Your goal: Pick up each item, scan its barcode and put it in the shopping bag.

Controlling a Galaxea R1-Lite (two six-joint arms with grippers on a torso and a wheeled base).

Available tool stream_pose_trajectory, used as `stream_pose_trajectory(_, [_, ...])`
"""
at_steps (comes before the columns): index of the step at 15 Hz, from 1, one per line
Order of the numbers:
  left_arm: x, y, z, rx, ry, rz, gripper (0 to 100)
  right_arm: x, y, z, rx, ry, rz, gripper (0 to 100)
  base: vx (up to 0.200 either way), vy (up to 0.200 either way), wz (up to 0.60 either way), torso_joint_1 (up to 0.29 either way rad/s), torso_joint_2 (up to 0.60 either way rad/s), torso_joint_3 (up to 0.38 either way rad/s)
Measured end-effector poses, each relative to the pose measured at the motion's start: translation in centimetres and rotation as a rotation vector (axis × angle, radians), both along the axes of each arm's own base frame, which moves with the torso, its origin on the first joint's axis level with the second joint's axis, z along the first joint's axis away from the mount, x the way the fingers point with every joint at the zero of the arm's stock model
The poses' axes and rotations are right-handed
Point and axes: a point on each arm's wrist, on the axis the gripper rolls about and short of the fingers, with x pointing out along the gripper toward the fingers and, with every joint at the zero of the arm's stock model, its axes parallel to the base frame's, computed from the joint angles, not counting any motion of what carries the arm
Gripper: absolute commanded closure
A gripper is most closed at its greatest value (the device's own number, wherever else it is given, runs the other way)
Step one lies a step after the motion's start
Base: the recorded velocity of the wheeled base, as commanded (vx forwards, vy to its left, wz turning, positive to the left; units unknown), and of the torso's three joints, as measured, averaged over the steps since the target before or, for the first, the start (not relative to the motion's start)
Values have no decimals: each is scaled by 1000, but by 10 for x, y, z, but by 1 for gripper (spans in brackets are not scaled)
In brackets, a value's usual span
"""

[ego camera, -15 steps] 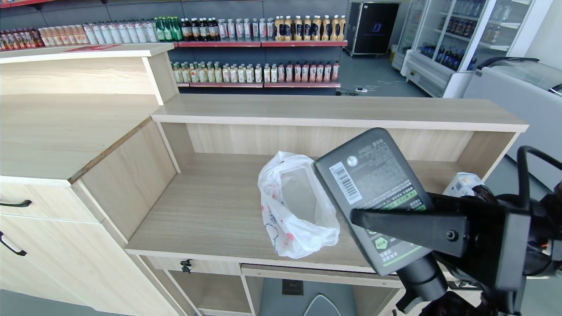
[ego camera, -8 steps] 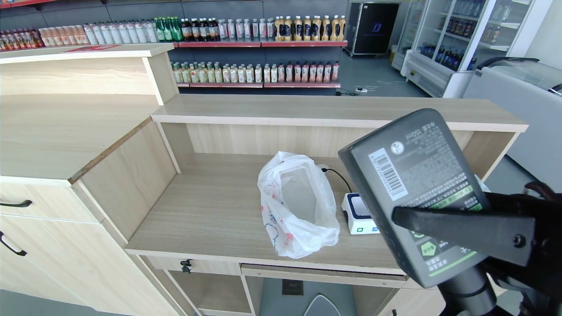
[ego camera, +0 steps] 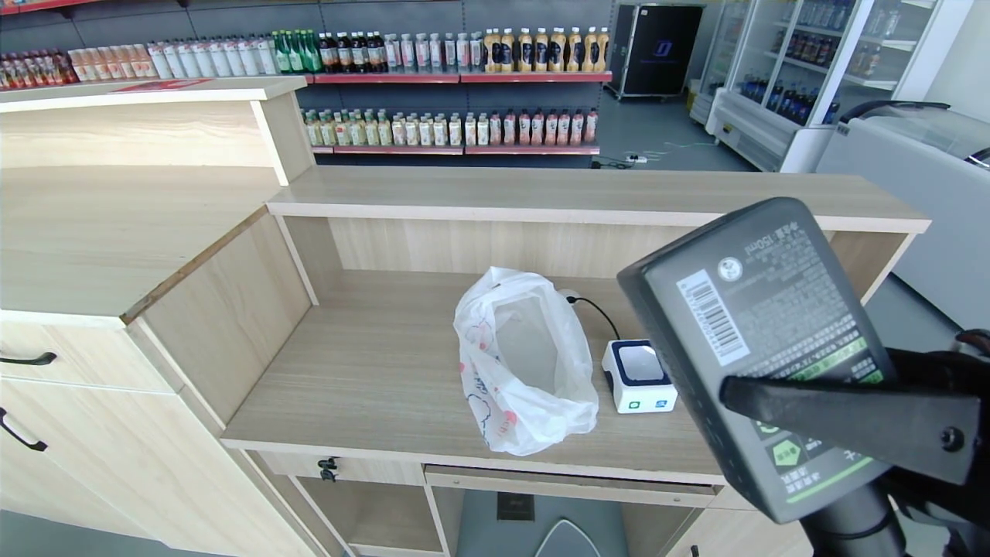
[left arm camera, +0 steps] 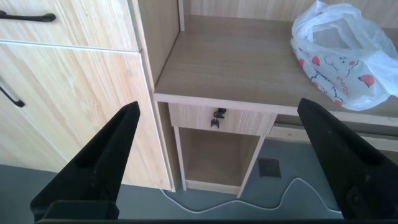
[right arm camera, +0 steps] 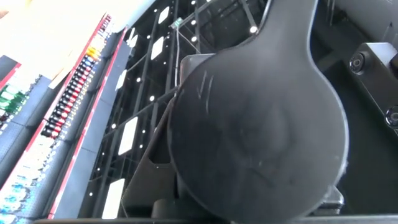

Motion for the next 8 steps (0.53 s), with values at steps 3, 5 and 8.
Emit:
stream_pose_trajectory(3, [0, 0, 0, 0, 0, 0, 0, -3, -2, -2, -9, 6, 1, 100, 0, 0, 0, 0, 0, 0])
stream_pose_trajectory(5, [0, 0, 0, 0, 0, 0, 0, -5, -4, -1, -11, 8, 0, 100, 0, 0, 0, 0, 0, 0])
stream_pose_trajectory(8, [0, 0, 0, 0, 0, 1, 0, -3, -9, 3, 9, 48, -20, 100, 0, 0, 0, 0, 0, 0])
